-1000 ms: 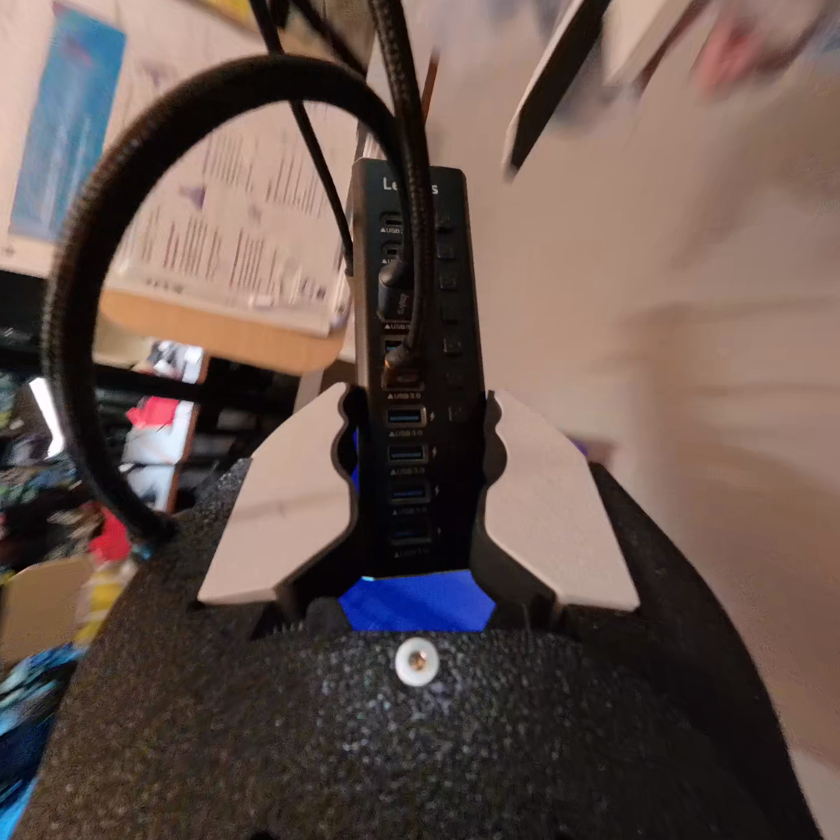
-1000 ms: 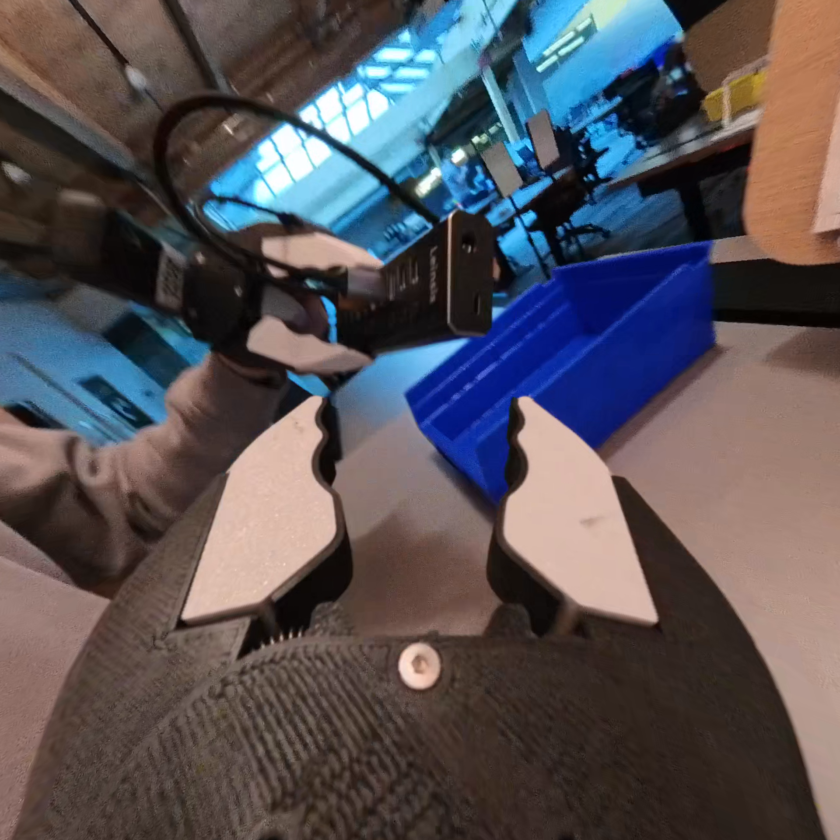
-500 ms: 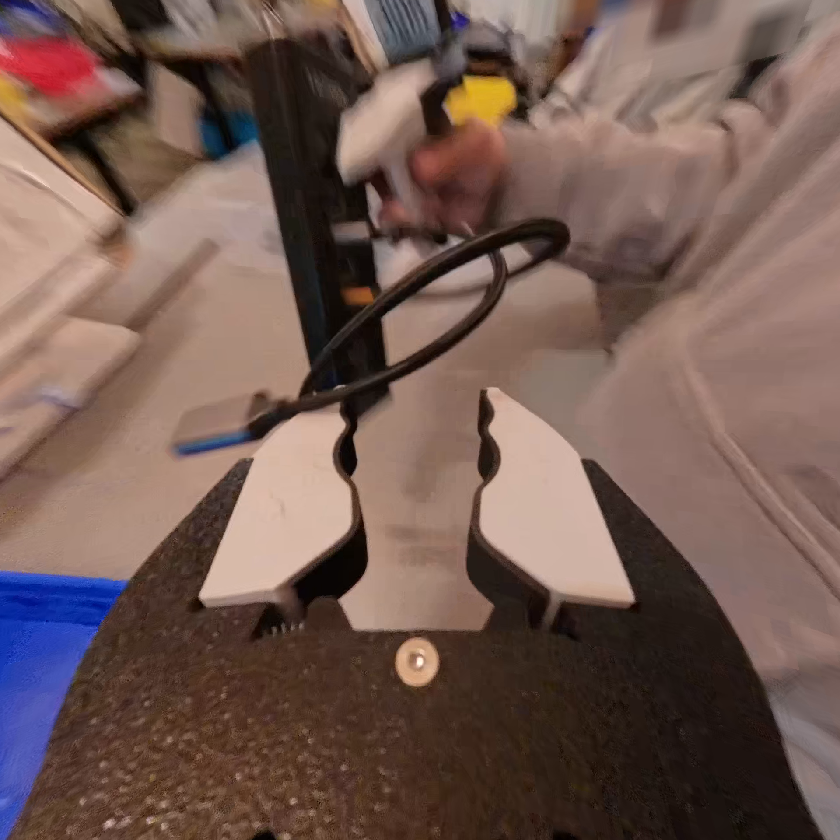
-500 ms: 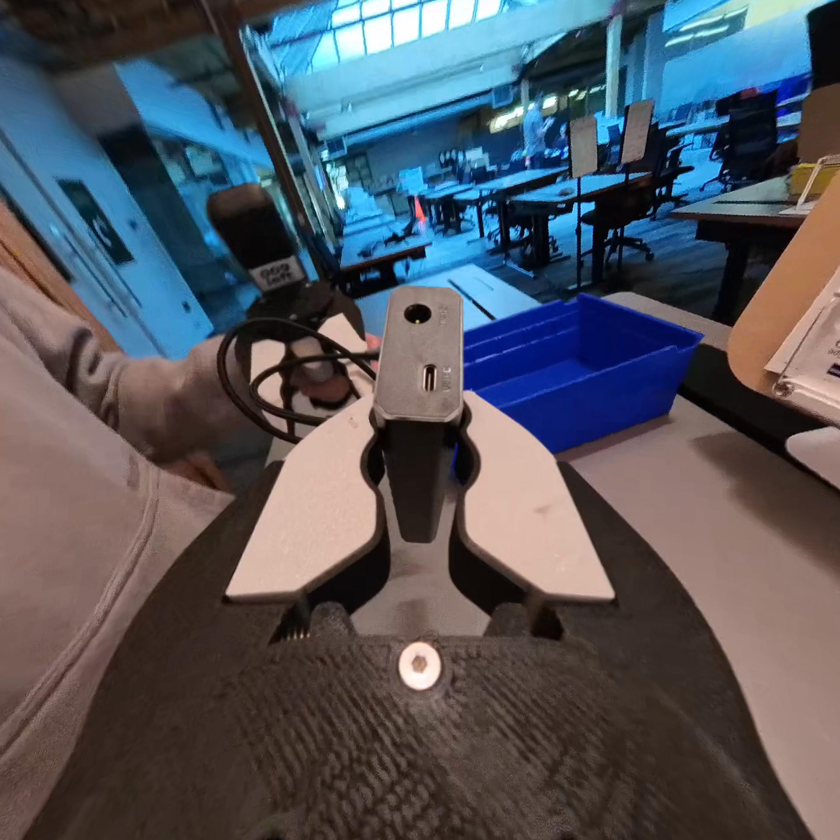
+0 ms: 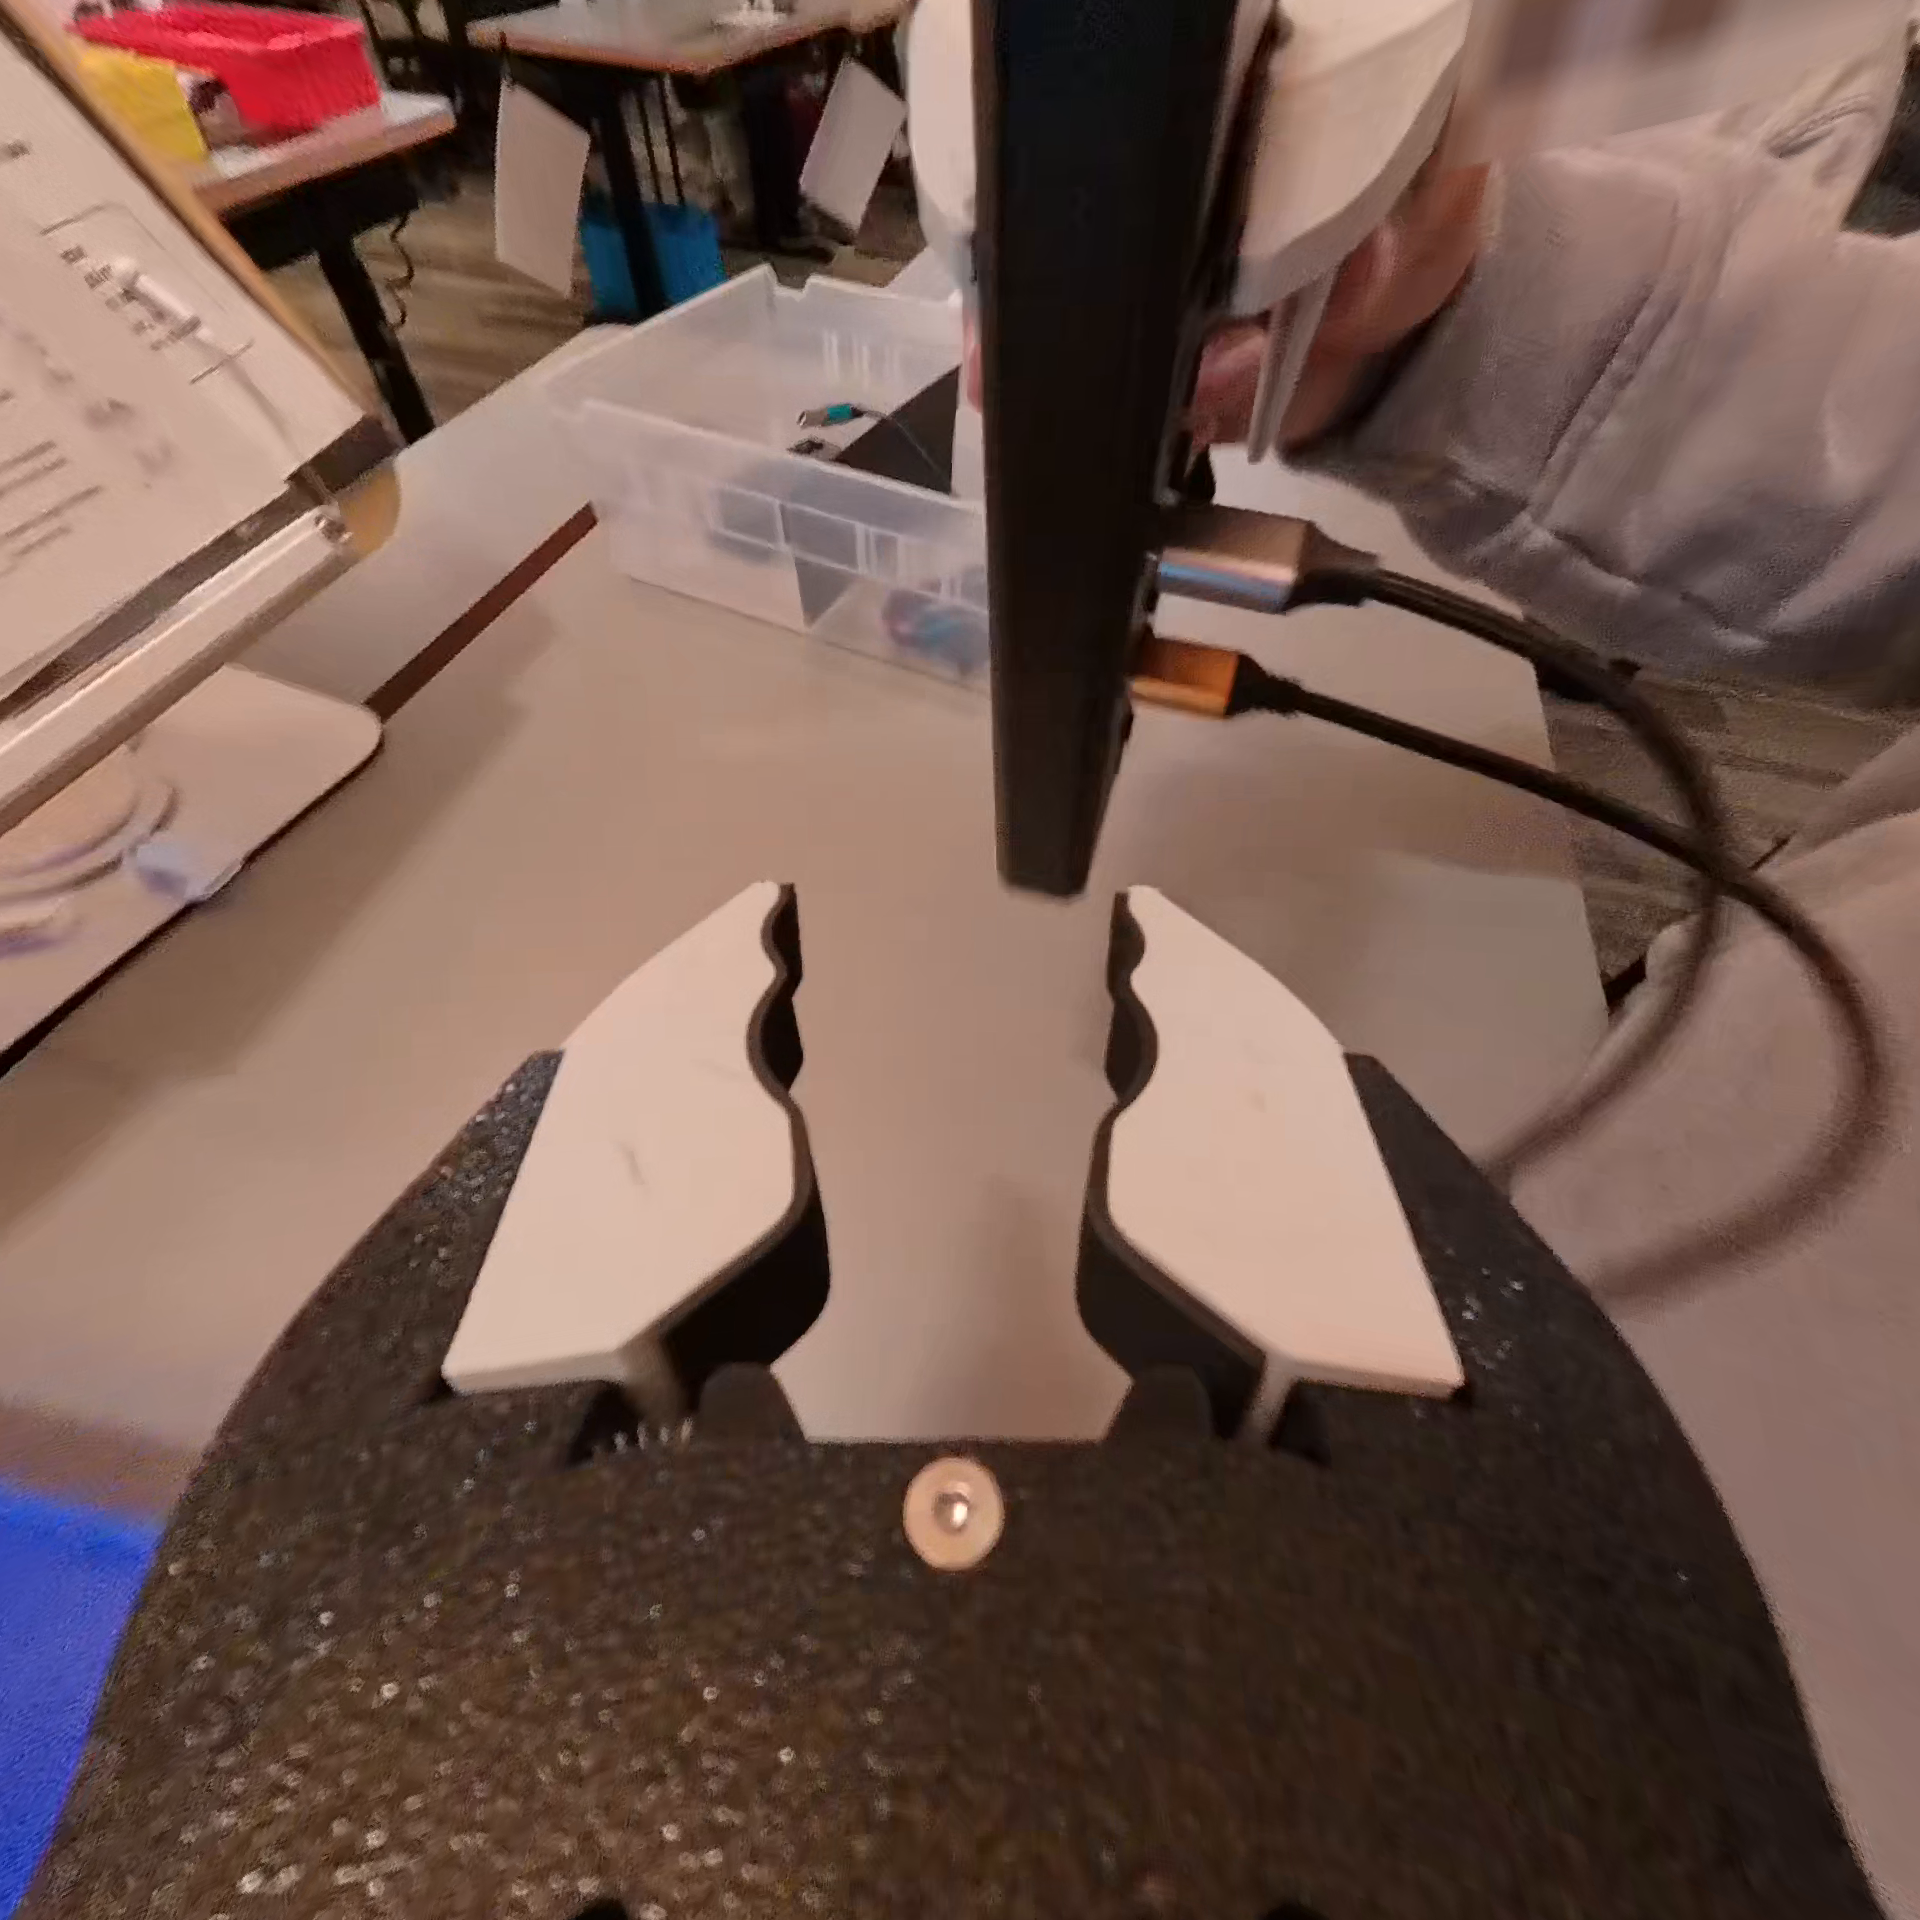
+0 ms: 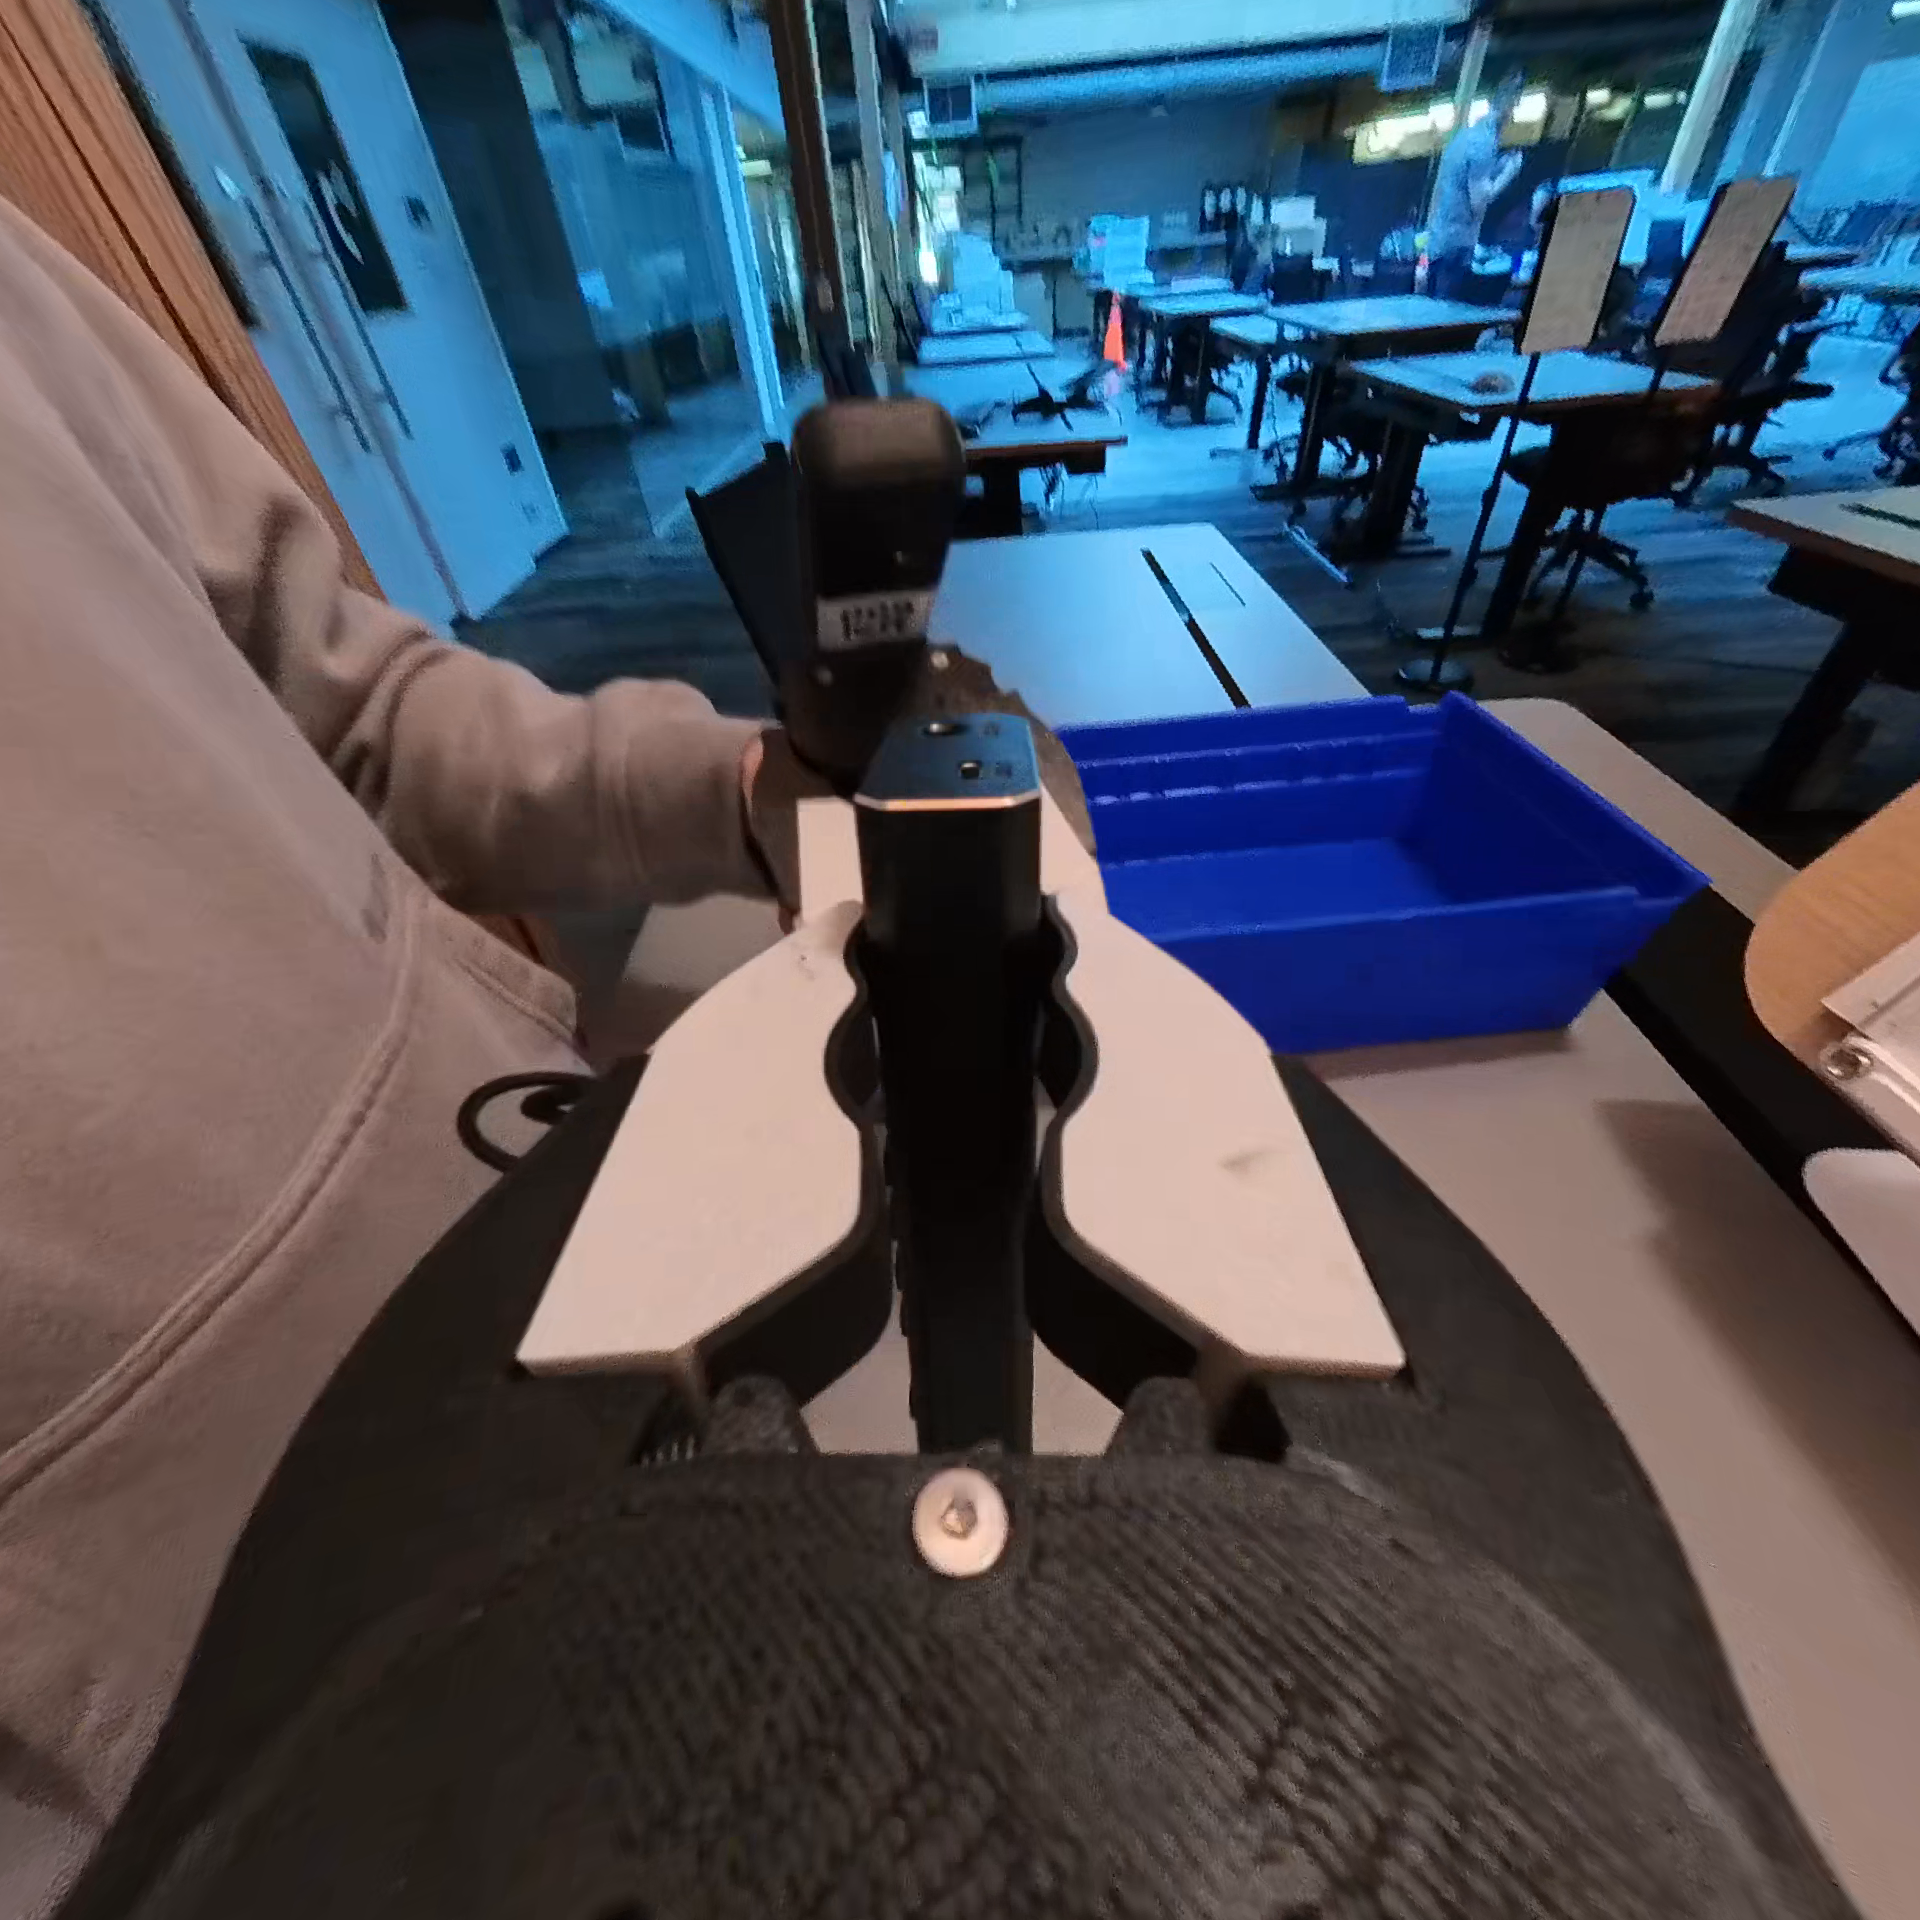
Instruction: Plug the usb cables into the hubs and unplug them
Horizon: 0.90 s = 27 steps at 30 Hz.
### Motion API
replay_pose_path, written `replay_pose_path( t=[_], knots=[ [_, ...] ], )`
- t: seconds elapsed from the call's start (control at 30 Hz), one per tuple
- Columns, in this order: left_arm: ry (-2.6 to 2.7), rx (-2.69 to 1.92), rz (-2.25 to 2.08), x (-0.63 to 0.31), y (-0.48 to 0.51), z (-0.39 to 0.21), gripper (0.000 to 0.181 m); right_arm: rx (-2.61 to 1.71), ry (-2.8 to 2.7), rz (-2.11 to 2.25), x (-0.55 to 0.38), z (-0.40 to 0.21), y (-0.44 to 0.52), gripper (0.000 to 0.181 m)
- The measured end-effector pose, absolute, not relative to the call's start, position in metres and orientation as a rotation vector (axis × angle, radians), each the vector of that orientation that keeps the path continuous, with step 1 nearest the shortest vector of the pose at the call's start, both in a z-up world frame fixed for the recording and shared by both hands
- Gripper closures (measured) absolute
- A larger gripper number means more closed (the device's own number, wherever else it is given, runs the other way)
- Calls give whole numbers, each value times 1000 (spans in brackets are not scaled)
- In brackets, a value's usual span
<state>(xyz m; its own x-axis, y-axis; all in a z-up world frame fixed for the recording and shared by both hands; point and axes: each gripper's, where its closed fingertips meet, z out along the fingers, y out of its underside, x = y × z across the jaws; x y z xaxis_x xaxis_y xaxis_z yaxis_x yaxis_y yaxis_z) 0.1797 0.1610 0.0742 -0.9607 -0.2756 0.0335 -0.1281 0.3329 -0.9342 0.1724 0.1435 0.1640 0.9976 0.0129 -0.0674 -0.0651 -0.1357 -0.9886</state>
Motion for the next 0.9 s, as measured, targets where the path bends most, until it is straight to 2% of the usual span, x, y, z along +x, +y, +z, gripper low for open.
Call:
replay_pose_path(
  t=[0.13,0.17,0.2,0.37,0.43,0.57,0.63,0.7,0.73,0.77,0.8,0.9],
  knots=[
    [2466,-201,-1840,161,127,73,126,-1517,62,184,162,178,155,153],
    [2454,-165,-1849,157,122,73,133,-1492,72,191,161,179,156,152],
    [2435,-160,-1846,157,118,73,152,-1470,79,190,161,180,157,153],
    [2347,-358,-1839,170,122,67,154,-1508,147,157,171,172,151,150],
    [2297,-453,-1746,182,132,63,155,-1549,290,74,187,165,147,138],
    [2149,-550,-1517,206,150,67,155,-1553,546,-131,208,160,144,94],
    [2075,-570,-1382,216,158,70,155,-1545,591,-176,208,163,151,89],
    [2017,-606,-1262,222,163,70,155,-1539,606,-217,207,168,158,90],
    [2000,-621,-1220,223,163,69,155,-1552,618,-240,209,166,161,96],
    [1987,-627,-1193,222,163,67,155,-1593,627,-271,211,160,162,116],
    [1980,-633,-1180,222,162,66,154,-1614,614,-323,213,157,161,121],
    [1961,-581,-1224,219,162,67,154,-1625,542,-308,208,156,162,121]
  ],
)
